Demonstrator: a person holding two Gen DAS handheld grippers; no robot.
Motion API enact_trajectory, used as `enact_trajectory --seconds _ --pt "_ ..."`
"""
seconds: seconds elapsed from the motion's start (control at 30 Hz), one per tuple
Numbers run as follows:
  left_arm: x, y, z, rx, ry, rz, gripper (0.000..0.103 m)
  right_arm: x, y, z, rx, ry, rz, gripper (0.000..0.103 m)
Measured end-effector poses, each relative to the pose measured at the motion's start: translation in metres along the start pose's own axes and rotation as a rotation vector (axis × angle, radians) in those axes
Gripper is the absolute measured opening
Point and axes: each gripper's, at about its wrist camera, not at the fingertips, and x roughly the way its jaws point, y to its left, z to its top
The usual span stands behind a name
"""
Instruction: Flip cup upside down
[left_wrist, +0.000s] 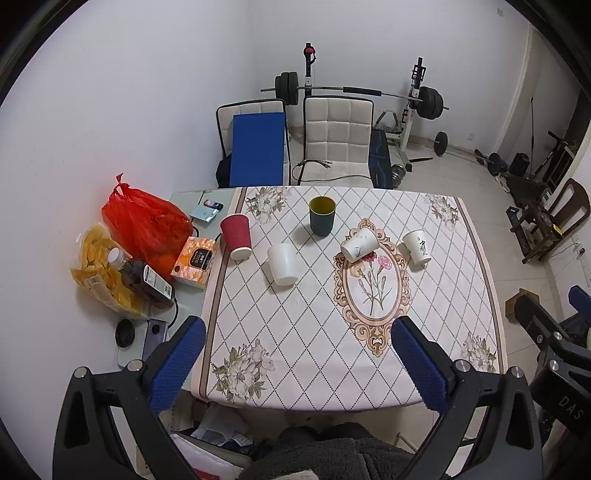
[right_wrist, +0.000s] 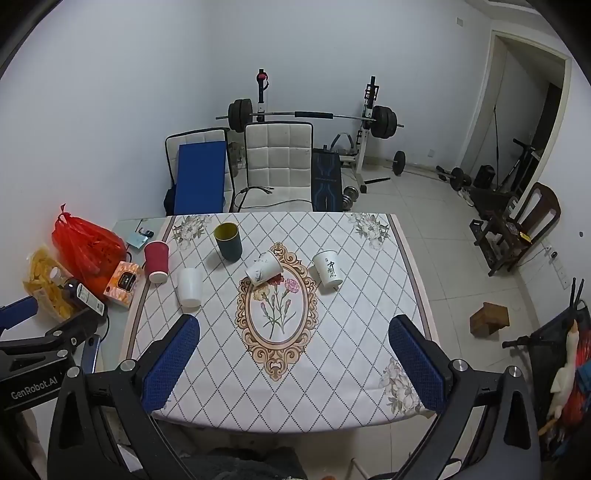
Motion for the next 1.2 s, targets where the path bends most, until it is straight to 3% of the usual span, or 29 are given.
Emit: enact_trajectory --seconds 1.2 --pt "-0.0064 -0.0054 0.009 0.003 -0.012 -0.007 0.103 -0.0032 -0.0023 0.0037 0.005 -0.007 0.002 0.103"
